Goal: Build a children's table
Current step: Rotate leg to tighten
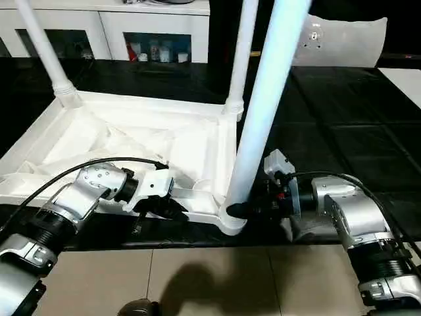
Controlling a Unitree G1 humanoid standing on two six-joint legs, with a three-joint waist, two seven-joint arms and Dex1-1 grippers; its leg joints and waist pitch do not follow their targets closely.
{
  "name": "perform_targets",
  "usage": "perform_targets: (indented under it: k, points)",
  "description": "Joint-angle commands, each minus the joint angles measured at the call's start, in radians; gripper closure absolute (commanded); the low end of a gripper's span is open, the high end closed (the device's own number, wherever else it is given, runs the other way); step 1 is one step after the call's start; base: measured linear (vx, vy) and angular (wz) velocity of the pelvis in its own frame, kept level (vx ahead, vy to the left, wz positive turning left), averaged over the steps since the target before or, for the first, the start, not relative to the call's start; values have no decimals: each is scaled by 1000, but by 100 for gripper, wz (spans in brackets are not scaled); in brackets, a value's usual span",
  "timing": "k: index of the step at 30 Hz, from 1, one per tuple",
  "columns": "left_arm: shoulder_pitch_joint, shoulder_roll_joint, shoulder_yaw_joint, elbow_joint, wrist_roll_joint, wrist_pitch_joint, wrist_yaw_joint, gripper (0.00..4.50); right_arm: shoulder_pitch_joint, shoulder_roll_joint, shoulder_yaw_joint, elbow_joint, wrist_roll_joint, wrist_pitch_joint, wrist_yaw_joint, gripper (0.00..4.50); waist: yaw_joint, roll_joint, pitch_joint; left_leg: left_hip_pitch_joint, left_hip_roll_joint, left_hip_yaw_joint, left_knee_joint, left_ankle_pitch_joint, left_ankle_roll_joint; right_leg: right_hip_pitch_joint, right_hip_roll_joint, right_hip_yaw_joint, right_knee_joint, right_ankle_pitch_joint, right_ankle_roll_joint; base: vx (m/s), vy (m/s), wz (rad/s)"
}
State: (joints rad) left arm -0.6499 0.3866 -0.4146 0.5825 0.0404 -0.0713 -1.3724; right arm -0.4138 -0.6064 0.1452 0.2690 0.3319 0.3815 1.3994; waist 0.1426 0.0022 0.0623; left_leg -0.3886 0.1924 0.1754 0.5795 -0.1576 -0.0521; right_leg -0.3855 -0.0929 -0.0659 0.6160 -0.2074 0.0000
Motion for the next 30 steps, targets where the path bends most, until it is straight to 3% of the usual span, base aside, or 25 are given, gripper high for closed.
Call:
perform_targets:
  k: [1,6,8,9,10,12,14,15,19,21,22,23,25,26,30]
  points:
    - [-18,-5,-15,-17,-2,-25,-21,450,22,-15,7,-34,27,38,16,242,-7,-14,-70,25,44,-3,-57,-156,73,39,-58,40,-62,-76,-264,0,0,0]
    - [-9,-26,4,-29,-19,21,2,450,37,8,-13,-76,55,118,-29,246,-5,-14,-69,24,44,-3,-58,-153,70,39,-58,41,-62,-80,-261,0,0,0]
    - [-7,-71,32,-52,-29,122,86,450,39,83,-41,-123,54,207,-201,246,-8,-15,-64,24,43,-4,-63,-169,56,37,-57,41,-65,-122,-252,0,0,0]
    - [-6,-89,39,-62,-29,160,122,450,35,123,-54,-125,33,223,-293,246,-12,-16,-62,24,41,-6,-65,-192,37,37,-60,42,-70,-174,-240,0,0,0]
    - [-6,-89,39,-62,-29,160,122,450,35,123,-54,-125,33,223,-293,246,-15,-11,-61,27,42,-6,-67,-204,25,34,-60,44,-72,-198,-234,0,0,0]
    - [-12,-140,50,-66,1,240,242,450,27,214,-96,-116,-20,248,-500,246,-34,-12,-57,24,39,-11,-74,-250,-17,31,-60,45,-78,-272,-208,0,0,0]
    - [-25,-187,64,-45,26,279,348,450,13,277,-117,-99,-58,271,-634,246,-47,-13,-61,26,36,-13,-74,-262,-31,33,-61,43,-82,-290,-193,0,0,0]
    - [-28,-197,69,-40,29,288,369,450,10,289,-121,-95,-64,277,-659,246,-58,-15,-58,24,35,-12,-75,-263,-29,32,-58,44,-84,-286,-190,0,0,0]
    - [-66,-307,109,1,55,380,583,450,-48,414,-183,7,-118,276,-929,249,-65,-15,-61,26,29,-9,-69,-248,-25,30,-57,45,-88,-290,-182,0,0,0]
    - [-67,-311,106,1,62,381,592,450,-50,419,-183,10,-123,267,-943,249,-63,-13,-66,22,30,-8,-68,-204,-9,35,-53,45,-85,-215,-179,0,0,0]
    - [-72,-327,103,6,68,383,610,450,-51,422,-172,22,-116,204,-913,216,-63,-12,-69,23,31,-8,-66,-197,-4,37,-54,45,-82,-189,-183,0,0,0]
    - [-73,-332,104,5,70,380,617,450,-50,424,-176,23,-105,183,-896,216,-60,-9,-72,22,30,-7,-63,-176,8,40,-54,45,-78,-132,-194,0,0,0]
    - [-73,-329,104,2,77,372,617,450,-47,433,-197,7,-83,190,-879,181,-60,-11,-74,18,28,-6,-61,-134,32,44,-50,43,-72,-50,-211,0,0,0]
    - [-70,-325,106,-1,79,365,614,450,-41,435,-207,-9,-69,199,-860,181,-57,-6,-78,19,28,-6,-59,-118,45,47,-51,43,-68,-20,-222,0,0,0]
    - [-56,-301,104,-23,72,359,578,450,-22,402,-199,-31,-68,182,-800,141,-52,-7,-76,21,31,-5,-60,-132,54,49,-53,41,-71,-36,-232,0,0,0]
